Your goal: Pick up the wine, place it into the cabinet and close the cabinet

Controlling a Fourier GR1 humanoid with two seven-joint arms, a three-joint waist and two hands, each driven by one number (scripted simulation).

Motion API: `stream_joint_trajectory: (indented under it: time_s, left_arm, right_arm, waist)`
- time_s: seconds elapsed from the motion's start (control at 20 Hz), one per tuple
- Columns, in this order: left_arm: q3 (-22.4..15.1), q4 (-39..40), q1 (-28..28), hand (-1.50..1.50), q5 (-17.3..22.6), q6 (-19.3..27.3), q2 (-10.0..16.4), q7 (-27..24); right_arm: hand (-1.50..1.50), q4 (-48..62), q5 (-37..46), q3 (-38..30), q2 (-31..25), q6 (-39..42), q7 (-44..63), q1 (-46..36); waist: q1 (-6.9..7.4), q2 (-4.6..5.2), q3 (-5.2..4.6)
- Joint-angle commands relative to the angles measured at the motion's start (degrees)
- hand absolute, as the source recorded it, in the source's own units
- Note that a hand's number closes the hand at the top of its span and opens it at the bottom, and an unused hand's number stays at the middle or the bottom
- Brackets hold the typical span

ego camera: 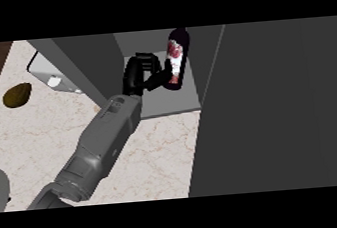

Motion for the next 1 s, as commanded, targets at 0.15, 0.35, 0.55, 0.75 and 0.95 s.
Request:
stream_joint_trajectory:
  time_s: [0.15, 0.35, 0.55, 0.75, 0.95]
  left_arm:
    - [3.21, 6.83, -3.88, 1.5, 1.18, -1.98, 0.91, -1.86]
    - [3.86, 9.22, -3.35, 1.5, 1.31, 2.15, 0.01, -4.21]
    - [4.19, 10.86, -6.66, 1.5, 0.3, 4.23, 0.67, -4.56]
    - [3.04, 12.68, -9.19, -1.5, -1.56, 4.17, 3.58, -4.17]
    - [2.77, 13.61, -10.58, -1.5, -2.39, 7.15, 3.58, -5.22]
  right_arm:
    - [-1.5, -7.07, -2.45, 0.49, -1.26, 0.92, 0.51, 3.79]
    - [-1.5, -8.61, -3.08, 0.7, -2.02, 1.91, 0.2, 3.37]
    - [-1.5, -7.81, -3.07, 1.52, -1.54, 1.79, -1.18, 4.25]
    - [-1.5, -5.45, -2.83, 2.57, -1.42, 2.79, -3.85, 4.45]
    - [-1.5, -7.77, -4.18, 0.52, -2.08, 2.84, -2.12, 4.12]
  waist:
    - [-0.5, 0.42, 0.05]
    - [-1.97, 0.87, 0.0]
    - [-1.45, 0.7, 0.02]
    - [-1.99, 1.01, 0.06]
    - [-2.13, 1.24, -0.02]
